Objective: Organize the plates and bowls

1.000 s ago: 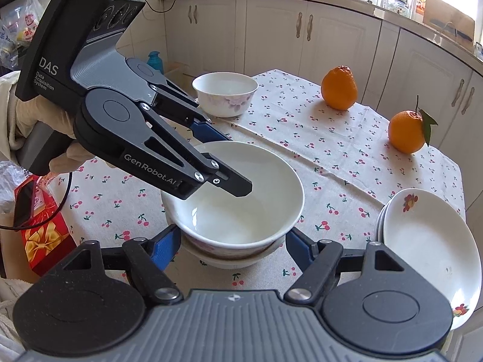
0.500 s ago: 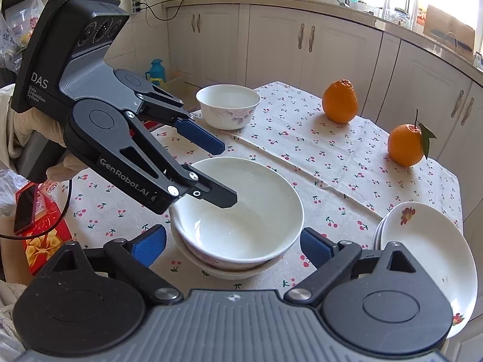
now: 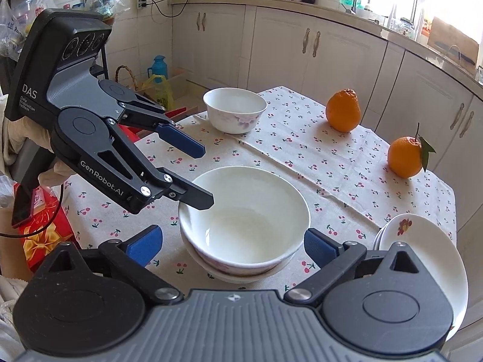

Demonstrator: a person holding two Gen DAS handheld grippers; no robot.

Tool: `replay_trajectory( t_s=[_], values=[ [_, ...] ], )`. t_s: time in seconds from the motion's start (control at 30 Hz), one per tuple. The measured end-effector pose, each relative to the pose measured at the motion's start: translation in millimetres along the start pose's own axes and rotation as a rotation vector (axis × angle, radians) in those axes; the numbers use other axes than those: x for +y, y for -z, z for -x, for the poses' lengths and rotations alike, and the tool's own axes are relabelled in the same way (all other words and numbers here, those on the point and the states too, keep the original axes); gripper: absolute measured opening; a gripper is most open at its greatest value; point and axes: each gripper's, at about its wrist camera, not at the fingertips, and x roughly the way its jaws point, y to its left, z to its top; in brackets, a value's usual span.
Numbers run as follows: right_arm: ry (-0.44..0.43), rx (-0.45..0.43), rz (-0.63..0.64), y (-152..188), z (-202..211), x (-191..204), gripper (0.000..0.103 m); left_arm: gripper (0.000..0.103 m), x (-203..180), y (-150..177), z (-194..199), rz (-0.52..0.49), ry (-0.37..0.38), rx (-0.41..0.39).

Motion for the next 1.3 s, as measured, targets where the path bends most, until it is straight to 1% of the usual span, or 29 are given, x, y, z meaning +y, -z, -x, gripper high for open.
replay_trajectory(
  t_s=[0.07,0.17,0.3,0.37,0.63,0.77,0.83,0.9,1.07,1.1,1.17,1.23,1.3],
  values=[
    [-0.001,-0.006,0.011,-4,1,0,0.103,0.086,3,-1,8,-0.003,-0.012,-0.023],
    [-0.009,-0.009,0.02,-11,0,-2,0.103,0.093,7,-2,16,-0.02,-0.052,-0.046],
    [-0.012,-0.011,0.036,-24,-7,-6,0.103,0.093,19,-2,21,-0.047,-0.124,-0.05],
    [-0.016,-0.012,0.048,-33,-13,-8,0.103,0.093,31,-2,22,-0.044,-0.153,-0.045],
    [-0.039,-0.007,0.12,-70,-48,-14,0.103,0.093,82,-18,21,0.003,-0.212,-0.056],
    [-0.063,0.0,0.161,-91,-70,-19,0.103,0.093,111,-28,12,0.045,-0.245,-0.053],
    [-0.073,0.005,0.174,-102,-82,-22,0.103,0.093,126,-32,5,0.067,-0.249,-0.052],
    [-0.095,0.017,0.188,-111,-95,-25,0.103,0.093,141,-34,-3,0.1,-0.258,-0.039],
    [-0.133,0.053,0.224,-131,-130,-34,0.103,0.089,169,-38,-22,0.155,-0.24,-0.019],
    [-0.14,0.06,0.228,-134,-136,-35,0.103,0.087,173,-38,-26,0.163,-0.234,-0.015],
    [-0.155,0.068,0.237,-140,-148,-37,0.103,0.08,179,-39,-33,0.168,-0.225,0.0],
    [-0.168,0.073,0.247,-146,-159,-38,0.103,0.078,183,-40,-39,0.168,-0.229,0.013],
    [-0.183,0.081,0.256,-149,-171,-39,0.103,0.07,187,-40,-44,0.175,-0.222,0.023]
  ],
)
